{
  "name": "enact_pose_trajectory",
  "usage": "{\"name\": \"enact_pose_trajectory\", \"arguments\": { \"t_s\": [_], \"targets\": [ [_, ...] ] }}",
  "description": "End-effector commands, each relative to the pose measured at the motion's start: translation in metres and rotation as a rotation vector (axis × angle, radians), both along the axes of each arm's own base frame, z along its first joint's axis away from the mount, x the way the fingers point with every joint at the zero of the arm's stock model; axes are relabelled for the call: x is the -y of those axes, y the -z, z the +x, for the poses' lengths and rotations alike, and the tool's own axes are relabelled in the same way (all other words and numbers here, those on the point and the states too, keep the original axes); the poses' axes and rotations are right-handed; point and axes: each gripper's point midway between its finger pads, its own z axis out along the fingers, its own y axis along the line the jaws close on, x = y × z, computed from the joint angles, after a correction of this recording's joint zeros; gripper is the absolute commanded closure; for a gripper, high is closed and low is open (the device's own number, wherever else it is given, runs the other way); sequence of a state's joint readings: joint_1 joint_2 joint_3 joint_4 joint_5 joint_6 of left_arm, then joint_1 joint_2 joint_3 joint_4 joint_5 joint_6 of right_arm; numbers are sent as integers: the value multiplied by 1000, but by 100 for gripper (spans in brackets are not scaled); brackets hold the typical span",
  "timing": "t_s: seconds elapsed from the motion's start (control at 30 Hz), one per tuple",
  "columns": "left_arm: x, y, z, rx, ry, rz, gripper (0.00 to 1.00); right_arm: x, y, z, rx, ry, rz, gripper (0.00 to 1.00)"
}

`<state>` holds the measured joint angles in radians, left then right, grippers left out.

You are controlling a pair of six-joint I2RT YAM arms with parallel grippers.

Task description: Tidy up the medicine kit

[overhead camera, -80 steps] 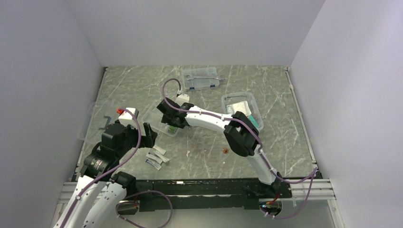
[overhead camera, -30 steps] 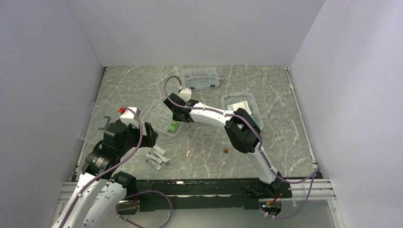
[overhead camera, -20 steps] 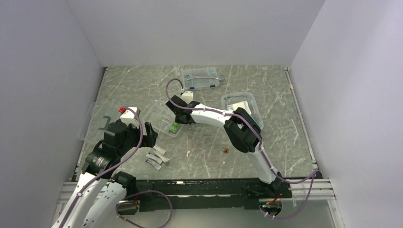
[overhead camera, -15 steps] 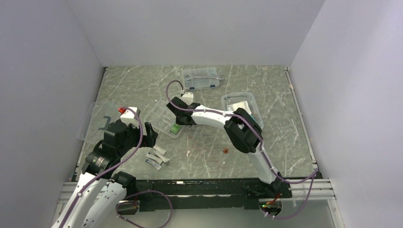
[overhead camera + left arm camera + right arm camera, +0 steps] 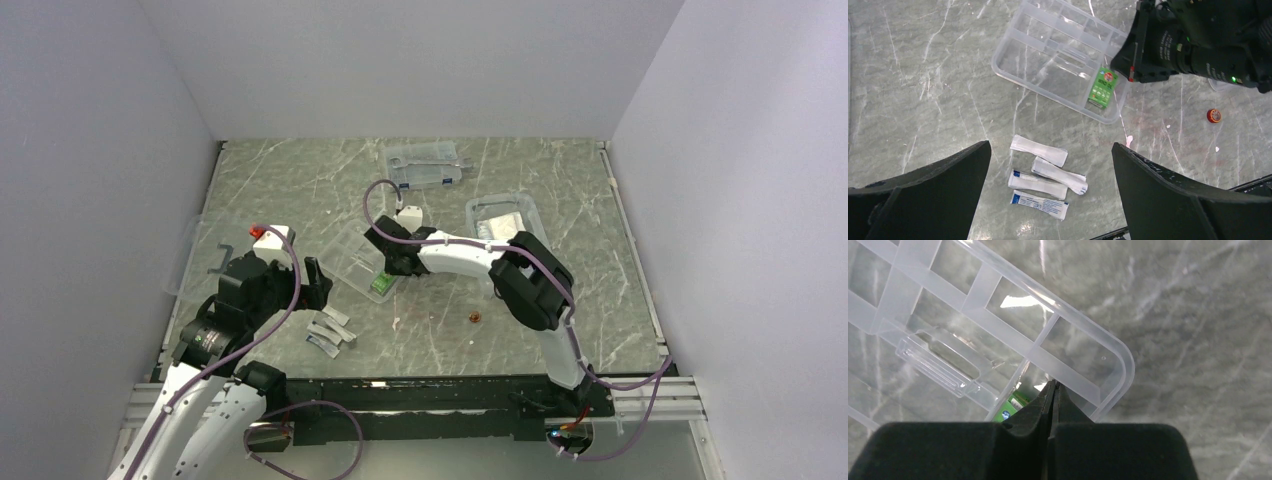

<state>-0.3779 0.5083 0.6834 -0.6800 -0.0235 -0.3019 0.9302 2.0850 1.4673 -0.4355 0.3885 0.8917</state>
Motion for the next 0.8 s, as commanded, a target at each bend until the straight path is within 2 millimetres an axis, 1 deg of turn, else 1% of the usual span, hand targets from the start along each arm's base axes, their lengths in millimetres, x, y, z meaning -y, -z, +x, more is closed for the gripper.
{"name": "enact_pose_trajectory", "arguments": {
  "t_s": [0.0, 0.13, 0.23, 0.37, 0.5, 0.6, 0.67, 0.77],
  "targets": [
    [4, -14, 2, 30, 11, -25, 1, 17, -10, -23, -15, 39, -9, 100],
    [4, -14, 1, 32, 14, -25, 1, 21, -20, -40, -2, 69, 20, 100],
    [4, -15, 2, 33, 14, -25, 1, 19, -29, -50, 3, 82, 43, 100],
    [5, -13, 2, 28, 14, -24, 1, 19, -49, -54, 44, 82, 44, 100],
    [7, -12, 2, 22, 25, -26, 1, 27, -74, -46, 119, 75, 18, 100],
    [8, -11, 2, 15, 29, -24, 1, 33, -88, -37, 187, 52, -23, 100],
    [8, -11, 2, 16, 32, -25, 2, 36, -94, -28, 221, 32, -54, 100],
    [9, -11, 2, 16, 35, -26, 1, 37, -96, -12, 241, -12, -93, 100]
  ]
}}
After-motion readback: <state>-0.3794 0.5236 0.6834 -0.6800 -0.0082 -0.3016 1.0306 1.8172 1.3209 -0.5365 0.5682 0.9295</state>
